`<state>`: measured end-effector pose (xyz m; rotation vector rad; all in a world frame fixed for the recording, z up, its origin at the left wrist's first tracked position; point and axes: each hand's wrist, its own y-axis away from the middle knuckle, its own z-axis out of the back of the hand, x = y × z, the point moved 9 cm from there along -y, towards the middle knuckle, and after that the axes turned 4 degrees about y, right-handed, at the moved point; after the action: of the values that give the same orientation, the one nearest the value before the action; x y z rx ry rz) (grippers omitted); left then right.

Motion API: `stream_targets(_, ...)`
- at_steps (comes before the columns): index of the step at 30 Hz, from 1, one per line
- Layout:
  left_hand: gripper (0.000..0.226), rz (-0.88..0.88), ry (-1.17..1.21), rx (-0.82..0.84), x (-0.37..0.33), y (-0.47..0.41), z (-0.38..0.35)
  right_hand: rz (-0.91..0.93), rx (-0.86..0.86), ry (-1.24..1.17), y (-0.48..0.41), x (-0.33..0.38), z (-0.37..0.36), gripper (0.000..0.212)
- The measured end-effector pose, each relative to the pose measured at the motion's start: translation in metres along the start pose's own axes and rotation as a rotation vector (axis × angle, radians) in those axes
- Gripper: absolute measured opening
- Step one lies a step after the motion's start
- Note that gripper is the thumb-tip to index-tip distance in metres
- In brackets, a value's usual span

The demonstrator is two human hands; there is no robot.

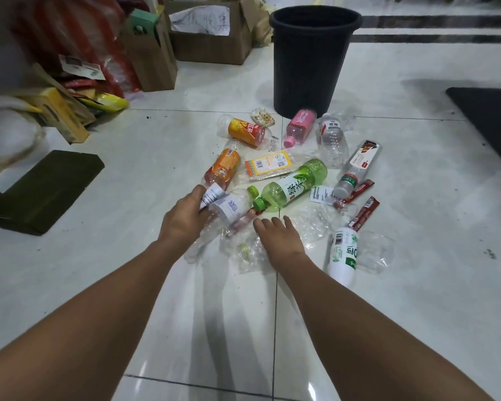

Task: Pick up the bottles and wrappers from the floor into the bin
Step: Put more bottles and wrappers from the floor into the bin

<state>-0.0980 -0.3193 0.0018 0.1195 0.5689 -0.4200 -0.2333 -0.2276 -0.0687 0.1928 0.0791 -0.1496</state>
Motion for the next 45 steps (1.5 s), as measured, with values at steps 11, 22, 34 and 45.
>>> stream_targets(11, 0.026, -0.036, -0.023, -0.015, -0.072, -0.049, 0.015, 0.083, 0.009, 0.08, -0.015, -0.032, 0.028, 0.077)
stream_targets(22, 0.012, -0.051, -0.111, -0.069, -0.168, -0.054, 0.109, 0.048, -0.112, -0.092, 0.004, -0.105, 0.171, 0.063)
stream_targets(34, 0.007, -0.177, -0.112, -0.199, -0.361, -0.086, 0.21, -0.17, -0.388, -0.153, 0.048, -0.269, 0.395, 0.057)
stream_targets(45, 0.012, -0.179, -0.046, 0.009, -0.378, -0.227, 0.186, -0.337, -0.502, -0.127, -0.055, -0.351, 0.469, 0.058)
